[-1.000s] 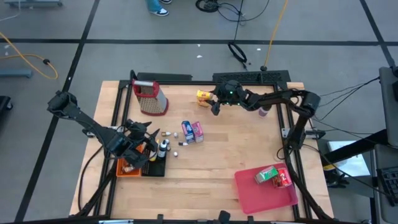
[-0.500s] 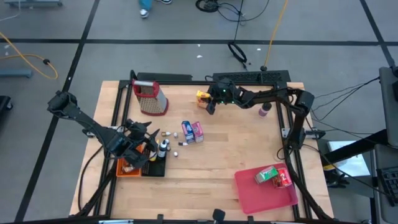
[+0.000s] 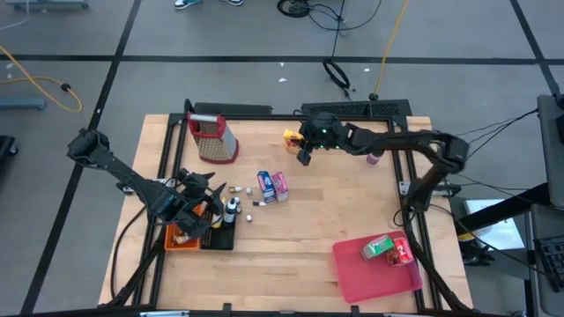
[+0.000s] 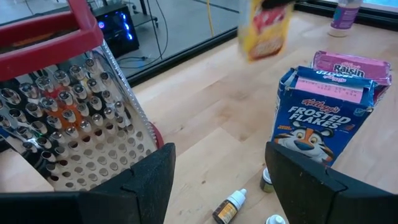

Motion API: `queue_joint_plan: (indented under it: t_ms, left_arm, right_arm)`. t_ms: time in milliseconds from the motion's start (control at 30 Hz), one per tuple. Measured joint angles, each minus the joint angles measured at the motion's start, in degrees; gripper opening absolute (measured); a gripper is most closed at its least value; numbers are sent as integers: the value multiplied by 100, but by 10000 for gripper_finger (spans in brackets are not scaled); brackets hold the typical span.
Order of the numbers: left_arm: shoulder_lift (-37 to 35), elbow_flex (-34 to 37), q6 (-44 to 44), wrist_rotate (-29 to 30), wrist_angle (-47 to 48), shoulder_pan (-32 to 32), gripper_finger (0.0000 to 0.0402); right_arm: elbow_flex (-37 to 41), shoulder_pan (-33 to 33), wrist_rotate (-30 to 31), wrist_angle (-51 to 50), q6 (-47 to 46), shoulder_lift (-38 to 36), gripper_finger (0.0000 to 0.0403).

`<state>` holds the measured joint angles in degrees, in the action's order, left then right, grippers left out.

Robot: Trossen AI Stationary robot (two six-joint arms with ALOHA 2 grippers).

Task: Pick & Place Kitchen Items
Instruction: Put the yellow cereal box into the red bin

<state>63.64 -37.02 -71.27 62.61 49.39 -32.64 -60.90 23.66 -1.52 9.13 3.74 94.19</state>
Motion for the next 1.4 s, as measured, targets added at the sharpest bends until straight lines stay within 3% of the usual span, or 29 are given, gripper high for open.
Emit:
queue_joint_plan:
  t_ms: [500, 600, 1067, 1400]
  left_arm:
    - [-2, 1, -45, -15, -11, 0, 253]
    - [-2, 1, -81, -17, -17, 0, 253]
    - [-1, 1, -102, -107, -20, 0, 253]
    - [-2, 1, -124, -107, -33, 0, 253]
  right_arm:
    - [0, -2104, 25, -2807, -1566, -2500, 68]
    - [1, -2720, 326, -3126, -2089, -2784, 64]
    - [128, -5985, 2216, -3990, -5030, -3033, 64]
    - [493, -7694, 2555, -4031, -6989, -3031, 64]
